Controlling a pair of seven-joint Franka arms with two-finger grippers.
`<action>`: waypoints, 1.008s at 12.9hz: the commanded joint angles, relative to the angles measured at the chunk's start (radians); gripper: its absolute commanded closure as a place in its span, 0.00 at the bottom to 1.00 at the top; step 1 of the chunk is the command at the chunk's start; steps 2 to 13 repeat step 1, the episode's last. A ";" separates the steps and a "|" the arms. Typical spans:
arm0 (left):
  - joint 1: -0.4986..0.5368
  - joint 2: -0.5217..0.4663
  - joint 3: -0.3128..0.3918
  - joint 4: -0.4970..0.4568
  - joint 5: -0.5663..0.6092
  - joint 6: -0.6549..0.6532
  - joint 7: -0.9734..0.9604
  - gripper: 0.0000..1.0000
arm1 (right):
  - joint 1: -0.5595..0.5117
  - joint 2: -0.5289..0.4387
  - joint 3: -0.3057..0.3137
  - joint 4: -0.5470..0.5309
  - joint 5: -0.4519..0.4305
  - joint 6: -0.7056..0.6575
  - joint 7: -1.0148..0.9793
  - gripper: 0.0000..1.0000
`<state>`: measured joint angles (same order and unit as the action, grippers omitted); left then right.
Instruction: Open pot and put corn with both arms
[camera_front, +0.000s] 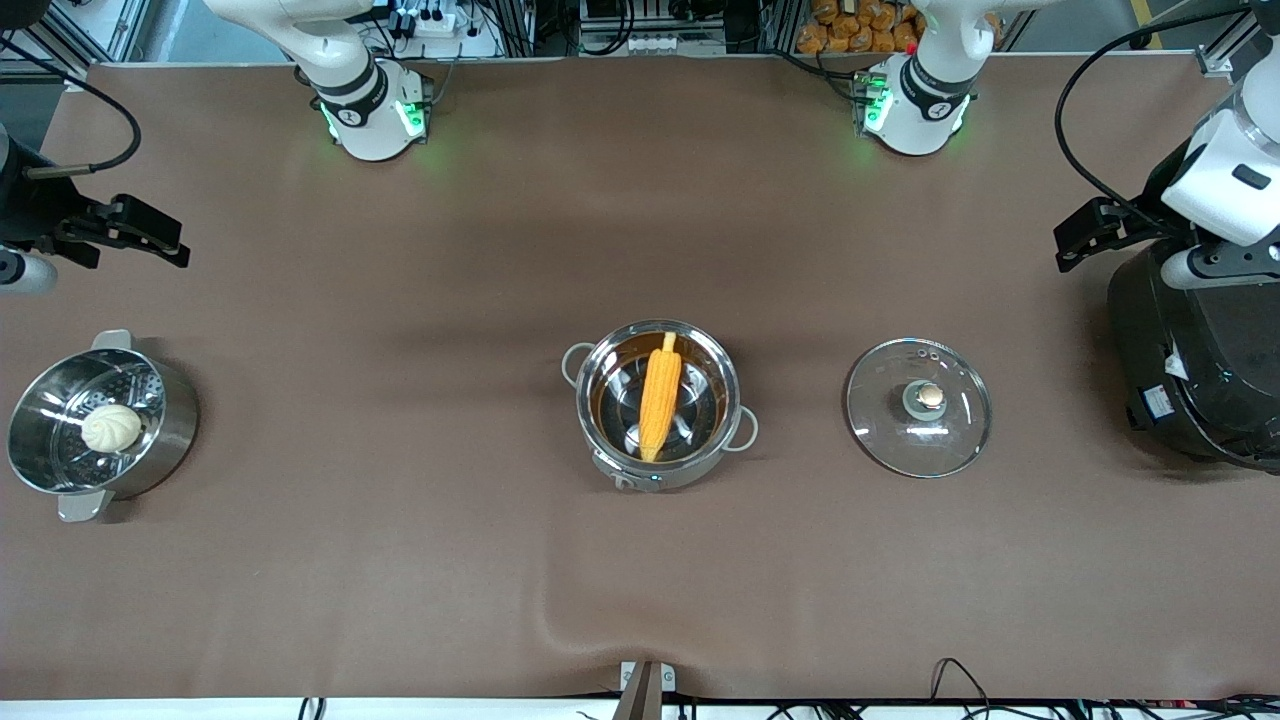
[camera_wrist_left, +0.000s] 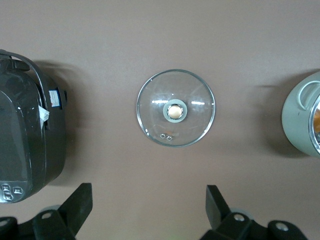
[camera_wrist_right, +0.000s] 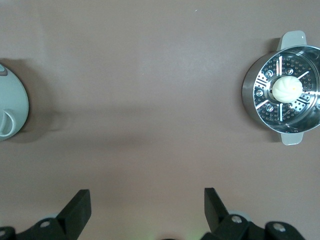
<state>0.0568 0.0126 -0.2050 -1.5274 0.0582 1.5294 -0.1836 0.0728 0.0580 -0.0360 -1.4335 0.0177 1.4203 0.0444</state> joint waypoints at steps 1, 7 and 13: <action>0.005 -0.003 -0.005 0.015 -0.008 -0.031 0.024 0.00 | -0.021 -0.009 0.013 0.008 0.016 -0.014 -0.009 0.00; 0.005 -0.003 -0.005 0.015 -0.008 -0.031 0.024 0.00 | -0.021 -0.009 0.013 0.008 0.016 -0.014 -0.009 0.00; 0.005 -0.003 -0.005 0.015 -0.008 -0.031 0.024 0.00 | -0.021 -0.009 0.013 0.008 0.016 -0.014 -0.009 0.00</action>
